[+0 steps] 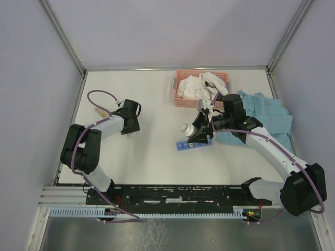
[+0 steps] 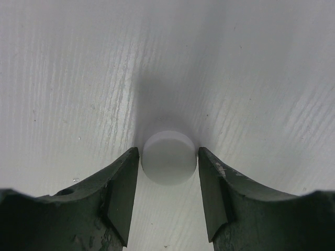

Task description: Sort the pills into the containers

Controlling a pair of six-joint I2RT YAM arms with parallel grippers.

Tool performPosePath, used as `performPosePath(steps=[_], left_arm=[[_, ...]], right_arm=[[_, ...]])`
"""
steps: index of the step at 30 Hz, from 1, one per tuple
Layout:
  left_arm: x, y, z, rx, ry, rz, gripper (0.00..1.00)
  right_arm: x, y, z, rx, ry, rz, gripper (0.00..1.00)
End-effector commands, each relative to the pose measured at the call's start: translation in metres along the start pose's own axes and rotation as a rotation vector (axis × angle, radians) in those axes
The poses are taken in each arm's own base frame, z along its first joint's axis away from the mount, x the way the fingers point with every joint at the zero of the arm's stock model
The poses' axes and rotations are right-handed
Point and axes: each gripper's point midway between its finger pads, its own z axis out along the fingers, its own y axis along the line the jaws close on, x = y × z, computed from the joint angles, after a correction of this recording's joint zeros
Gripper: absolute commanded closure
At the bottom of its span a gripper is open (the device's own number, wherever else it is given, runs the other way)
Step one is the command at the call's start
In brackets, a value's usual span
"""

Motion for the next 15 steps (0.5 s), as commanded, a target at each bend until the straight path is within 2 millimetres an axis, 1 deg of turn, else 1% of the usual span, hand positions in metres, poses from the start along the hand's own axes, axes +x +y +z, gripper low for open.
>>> performPosePath(steps=[1, 9, 15], left_arm=[[-0.0099, -0.004, -0.0002, 0.023, -0.029, 0.012, 0.44], [-0.0036, -0.0038, -0.0021, 0.034, -0.019, 0.005, 0.44], [-0.0039, -0.0062, -0.0037, 0.048, -0.016, 0.003, 0.47]], right_arm=[[-0.022, 0.0001, -0.0021, -0.025, -0.039, -0.072, 0.99], [-0.0217, 0.0004, -0.0018, -0.028, -0.039, -0.072, 0.99], [-0.0209, -0.0011, -0.0015, -0.026, -0.037, -0.07, 0.99]])
